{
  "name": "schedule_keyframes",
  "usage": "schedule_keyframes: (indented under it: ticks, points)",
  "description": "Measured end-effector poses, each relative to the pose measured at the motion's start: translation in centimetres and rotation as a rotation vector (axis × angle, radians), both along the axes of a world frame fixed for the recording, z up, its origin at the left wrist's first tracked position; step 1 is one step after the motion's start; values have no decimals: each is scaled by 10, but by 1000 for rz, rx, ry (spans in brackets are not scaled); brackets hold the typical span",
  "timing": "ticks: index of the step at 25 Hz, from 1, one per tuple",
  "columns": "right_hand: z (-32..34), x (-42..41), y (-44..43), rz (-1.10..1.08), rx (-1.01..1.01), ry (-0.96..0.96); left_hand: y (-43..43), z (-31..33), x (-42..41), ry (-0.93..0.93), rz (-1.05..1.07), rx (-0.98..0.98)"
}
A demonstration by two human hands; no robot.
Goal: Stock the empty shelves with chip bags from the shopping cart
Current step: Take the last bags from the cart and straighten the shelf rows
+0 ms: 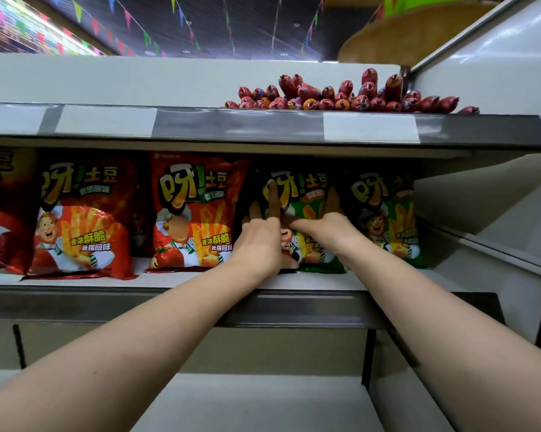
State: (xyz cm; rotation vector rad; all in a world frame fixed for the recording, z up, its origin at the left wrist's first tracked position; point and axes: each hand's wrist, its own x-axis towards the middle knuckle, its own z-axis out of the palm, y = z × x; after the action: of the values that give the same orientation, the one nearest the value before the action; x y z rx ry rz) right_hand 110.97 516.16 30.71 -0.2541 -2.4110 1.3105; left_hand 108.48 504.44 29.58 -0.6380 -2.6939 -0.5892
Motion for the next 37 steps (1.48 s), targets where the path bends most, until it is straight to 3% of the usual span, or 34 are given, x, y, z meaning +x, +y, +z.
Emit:
schedule_keyframes:
  ticks: [8,11,16,19,25,30,33,37]
  points:
    - [-2,-10,2,3,73,-96,4,-4,-11,-26,-44,8]
    - [1,-6,2,43,-3,-143,4,-6,-11,-31,-36,14]
    - [0,-17,4,105,-175,90,7,0,-16,31,-39,45]
    - [0,-29,2,103,-171,183,13,0,-23,16,-48,132]
    - [-4,-54,3,86,-82,155,14,-6,-34,-23,-47,176]
    - [-4,-46,3,96,-129,160,12,-3,-19,-21,-3,139]
    - [2,-33,8,-35,-35,160,15,4,-5,19,91,7]
    - [18,-4,12,-326,99,436,35,13,21,174,33,-148]
